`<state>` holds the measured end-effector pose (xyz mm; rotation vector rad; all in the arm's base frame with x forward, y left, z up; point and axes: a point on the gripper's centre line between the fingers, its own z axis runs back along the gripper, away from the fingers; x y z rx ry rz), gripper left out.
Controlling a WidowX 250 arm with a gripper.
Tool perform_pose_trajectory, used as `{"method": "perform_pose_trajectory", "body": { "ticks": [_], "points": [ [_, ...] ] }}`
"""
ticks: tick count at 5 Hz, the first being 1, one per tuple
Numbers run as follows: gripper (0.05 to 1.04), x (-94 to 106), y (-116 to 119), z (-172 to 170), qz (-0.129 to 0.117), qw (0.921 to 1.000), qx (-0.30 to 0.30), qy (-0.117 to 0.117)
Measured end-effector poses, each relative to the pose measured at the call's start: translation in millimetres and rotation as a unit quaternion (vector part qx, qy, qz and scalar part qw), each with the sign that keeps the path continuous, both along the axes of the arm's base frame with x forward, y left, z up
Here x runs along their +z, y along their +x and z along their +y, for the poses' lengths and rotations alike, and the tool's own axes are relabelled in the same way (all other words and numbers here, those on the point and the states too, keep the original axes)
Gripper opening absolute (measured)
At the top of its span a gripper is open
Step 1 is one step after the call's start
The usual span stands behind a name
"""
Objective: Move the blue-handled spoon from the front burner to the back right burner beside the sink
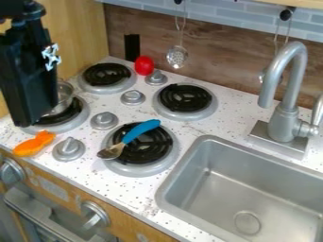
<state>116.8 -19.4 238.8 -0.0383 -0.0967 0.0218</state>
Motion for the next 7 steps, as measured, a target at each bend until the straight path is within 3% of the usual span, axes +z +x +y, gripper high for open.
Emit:
{"method": "perform_pose_trajectory", "body": {
  "ticks": [1,2,3,5,6,7],
  "points": [
    [1.002,-2.5,-0.1,0.4,0.004,1.0,-0.001,0.001],
    [1.002,-16.5,32.2,15.4,0.024,0.9995,0.023,0.001],
    [1.002,-36.2,70.8,31.4,0.032,0.9982,0.047,0.017],
    [1.001,-80.4,144.1,58.3,0.032,0.9986,0.036,0.023],
    [1.001,-109.6,180.5,69.2,0.029,0.9977,0.025,0.057],
    [1.001,-127.6,210.5,81.5,0.02,0.9979,0.019,0.058]
  ]
}}
